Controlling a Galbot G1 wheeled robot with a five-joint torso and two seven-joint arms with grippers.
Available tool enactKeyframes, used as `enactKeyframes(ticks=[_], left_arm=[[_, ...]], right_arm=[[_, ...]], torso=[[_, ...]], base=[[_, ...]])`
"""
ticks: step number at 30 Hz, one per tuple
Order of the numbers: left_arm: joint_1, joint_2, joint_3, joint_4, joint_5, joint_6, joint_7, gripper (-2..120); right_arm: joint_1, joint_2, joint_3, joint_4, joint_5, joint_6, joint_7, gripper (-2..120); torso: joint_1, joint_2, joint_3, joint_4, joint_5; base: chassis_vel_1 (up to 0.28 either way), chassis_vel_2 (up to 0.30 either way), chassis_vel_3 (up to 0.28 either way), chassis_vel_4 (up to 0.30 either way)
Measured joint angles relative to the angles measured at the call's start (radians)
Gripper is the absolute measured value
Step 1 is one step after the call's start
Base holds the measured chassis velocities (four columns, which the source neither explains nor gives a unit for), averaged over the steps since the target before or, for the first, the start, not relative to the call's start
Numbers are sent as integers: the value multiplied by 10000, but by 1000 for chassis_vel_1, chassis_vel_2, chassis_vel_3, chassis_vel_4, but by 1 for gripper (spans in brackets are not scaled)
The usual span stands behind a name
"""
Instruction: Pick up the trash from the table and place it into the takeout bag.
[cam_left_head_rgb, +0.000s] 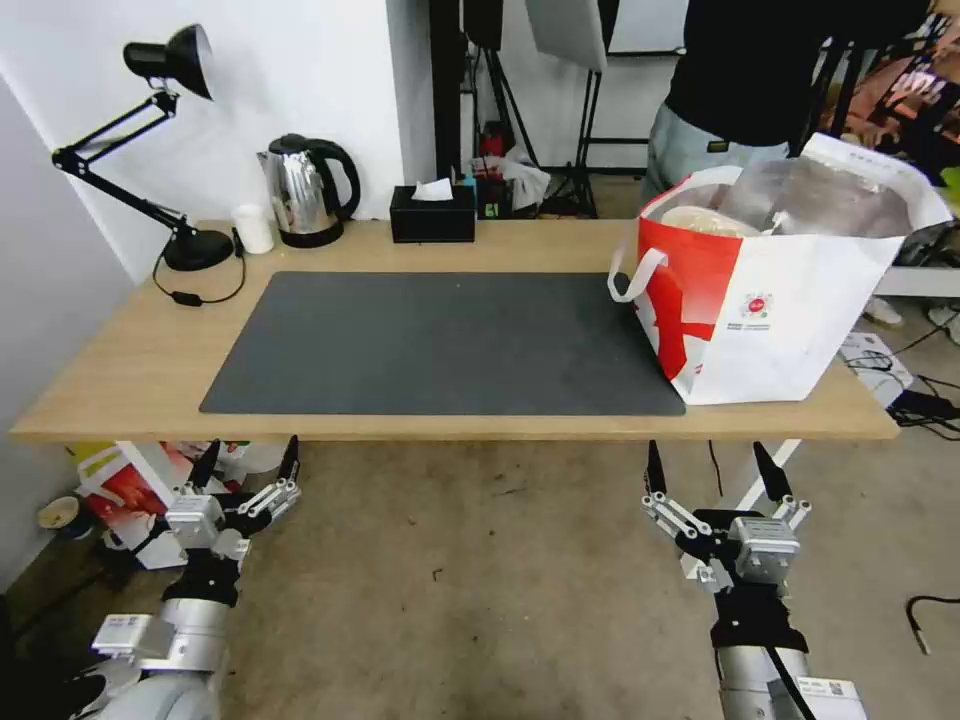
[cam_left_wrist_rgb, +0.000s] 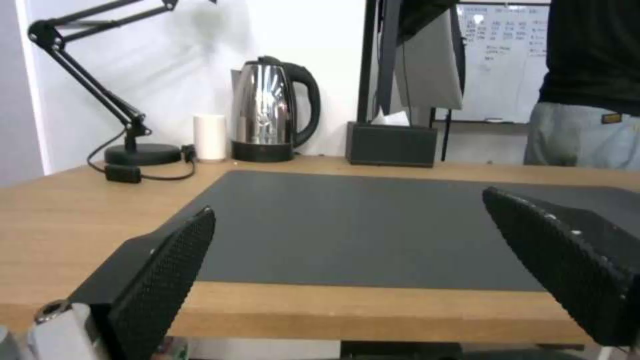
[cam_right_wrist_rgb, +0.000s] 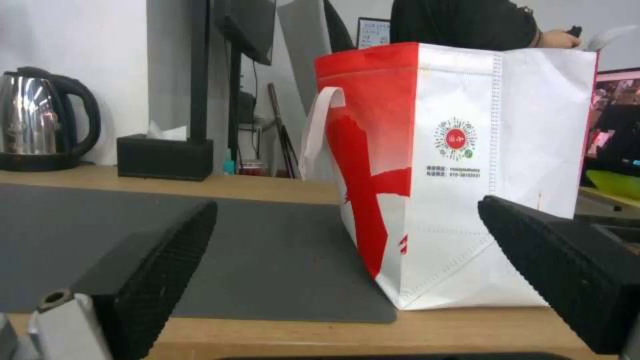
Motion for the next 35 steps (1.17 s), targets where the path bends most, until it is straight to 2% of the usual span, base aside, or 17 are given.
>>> enactKeyframes(ticks=[15, 35], left_arm=[[-22, 121, -60, 263, 249, -25, 399, 100], [-15, 122, -17, 326, 360, -5, 416, 100]], right_arm=[[0, 0, 0, 0, 0, 0, 0, 100], [0, 0, 0, 0, 0, 0, 0, 100]], torso=[[0, 0, 0, -1, -1], [0, -1, 0, -1, -2]], base=[[0, 0, 0, 0], [0, 0, 0, 0]])
